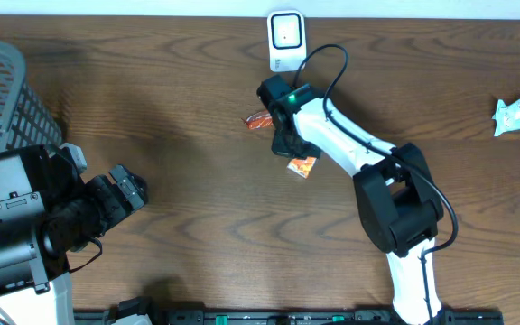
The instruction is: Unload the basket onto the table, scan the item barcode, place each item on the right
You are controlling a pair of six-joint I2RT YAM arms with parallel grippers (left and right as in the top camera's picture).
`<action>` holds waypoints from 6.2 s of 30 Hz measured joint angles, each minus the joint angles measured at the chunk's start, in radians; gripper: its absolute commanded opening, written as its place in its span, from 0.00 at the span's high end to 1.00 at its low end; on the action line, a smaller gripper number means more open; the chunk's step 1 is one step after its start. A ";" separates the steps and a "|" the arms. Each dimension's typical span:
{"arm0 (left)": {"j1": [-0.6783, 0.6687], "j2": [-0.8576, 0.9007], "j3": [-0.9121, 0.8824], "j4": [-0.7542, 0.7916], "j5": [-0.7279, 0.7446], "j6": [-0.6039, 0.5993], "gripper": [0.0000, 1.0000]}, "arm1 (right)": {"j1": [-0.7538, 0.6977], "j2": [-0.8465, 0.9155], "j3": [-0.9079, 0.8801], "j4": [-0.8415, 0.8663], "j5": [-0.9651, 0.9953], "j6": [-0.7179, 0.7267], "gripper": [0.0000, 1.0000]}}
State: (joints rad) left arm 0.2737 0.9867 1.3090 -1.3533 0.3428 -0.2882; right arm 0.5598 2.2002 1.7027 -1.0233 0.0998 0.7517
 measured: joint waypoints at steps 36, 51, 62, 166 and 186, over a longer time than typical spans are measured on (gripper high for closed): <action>0.000 0.000 0.000 0.000 0.000 0.000 0.02 | 0.087 0.010 0.055 0.156 -0.342 -0.306 0.27; 0.000 0.000 0.000 0.000 0.000 0.000 0.02 | 0.230 0.091 0.070 0.157 0.217 -0.117 0.71; 0.000 0.000 0.000 0.000 0.000 0.000 0.02 | 0.194 0.092 0.108 0.079 0.203 -0.111 0.99; 0.000 0.000 0.000 0.000 0.000 0.000 0.02 | -0.056 -0.060 0.211 -0.165 -0.357 -0.527 0.99; 0.000 0.000 0.000 0.000 0.000 0.000 0.02 | -0.071 0.061 0.409 0.485 0.391 -0.369 0.99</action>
State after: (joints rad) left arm 0.2737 0.9867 1.3090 -1.3533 0.3428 -0.2882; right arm 0.4892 2.2612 2.1120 -0.5381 0.4908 0.3824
